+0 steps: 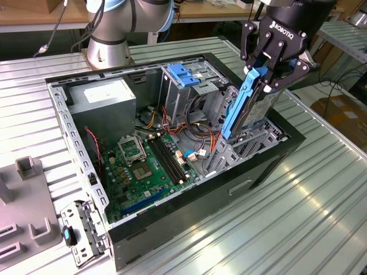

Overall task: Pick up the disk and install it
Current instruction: 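Insert the disk into the insertion slot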

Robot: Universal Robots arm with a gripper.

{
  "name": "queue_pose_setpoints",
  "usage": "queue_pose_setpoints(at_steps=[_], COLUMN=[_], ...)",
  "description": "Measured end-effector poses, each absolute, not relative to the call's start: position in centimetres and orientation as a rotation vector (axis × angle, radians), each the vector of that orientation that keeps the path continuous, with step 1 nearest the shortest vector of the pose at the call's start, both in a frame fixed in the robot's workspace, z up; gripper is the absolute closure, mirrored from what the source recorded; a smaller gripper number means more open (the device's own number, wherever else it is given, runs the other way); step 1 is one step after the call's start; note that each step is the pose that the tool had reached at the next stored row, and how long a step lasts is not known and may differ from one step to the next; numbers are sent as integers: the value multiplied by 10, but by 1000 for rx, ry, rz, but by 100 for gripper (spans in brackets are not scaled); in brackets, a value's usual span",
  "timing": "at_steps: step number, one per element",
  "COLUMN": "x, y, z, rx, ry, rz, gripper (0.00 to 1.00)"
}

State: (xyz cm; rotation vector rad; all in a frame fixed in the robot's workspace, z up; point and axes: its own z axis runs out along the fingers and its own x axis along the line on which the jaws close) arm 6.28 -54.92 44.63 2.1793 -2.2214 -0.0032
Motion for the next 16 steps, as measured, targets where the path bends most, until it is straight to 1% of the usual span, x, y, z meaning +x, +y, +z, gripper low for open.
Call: queue_pose_setpoints(at_steps=[16], x=[64], y=[-555], z=[438], rx=[2189], ry=[-2212], rz=[-3], gripper=[63])
